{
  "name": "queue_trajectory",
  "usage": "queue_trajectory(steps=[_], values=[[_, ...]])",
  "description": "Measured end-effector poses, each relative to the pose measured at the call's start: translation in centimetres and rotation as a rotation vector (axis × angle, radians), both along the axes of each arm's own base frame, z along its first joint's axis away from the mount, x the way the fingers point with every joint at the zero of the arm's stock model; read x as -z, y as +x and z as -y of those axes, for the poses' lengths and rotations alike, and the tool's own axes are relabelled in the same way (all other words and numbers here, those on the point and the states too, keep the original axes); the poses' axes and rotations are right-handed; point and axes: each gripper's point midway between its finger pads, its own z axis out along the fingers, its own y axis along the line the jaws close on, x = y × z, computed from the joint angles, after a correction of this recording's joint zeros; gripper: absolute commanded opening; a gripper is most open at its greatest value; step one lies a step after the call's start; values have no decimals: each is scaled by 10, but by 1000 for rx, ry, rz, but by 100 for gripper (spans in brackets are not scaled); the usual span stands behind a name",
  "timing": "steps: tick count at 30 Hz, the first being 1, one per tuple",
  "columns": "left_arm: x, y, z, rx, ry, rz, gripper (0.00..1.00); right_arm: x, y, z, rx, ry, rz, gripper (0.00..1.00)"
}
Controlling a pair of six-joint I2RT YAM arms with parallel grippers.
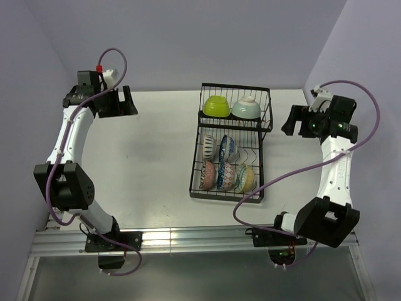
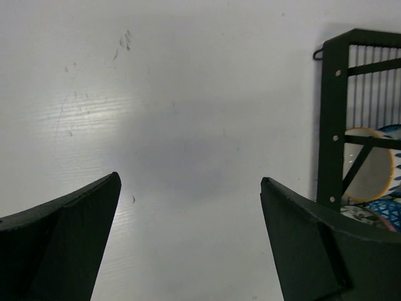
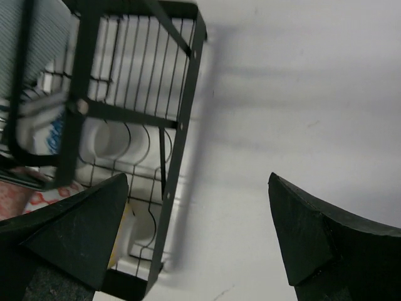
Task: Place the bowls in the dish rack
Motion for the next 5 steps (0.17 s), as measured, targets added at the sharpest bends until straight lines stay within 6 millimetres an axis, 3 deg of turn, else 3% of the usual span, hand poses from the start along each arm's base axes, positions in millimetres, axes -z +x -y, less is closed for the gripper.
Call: queue_trajectory(steps=[5], values=[[28, -16, -4, 3, 32, -47, 99, 50, -20, -5, -31, 6, -114, 100]])
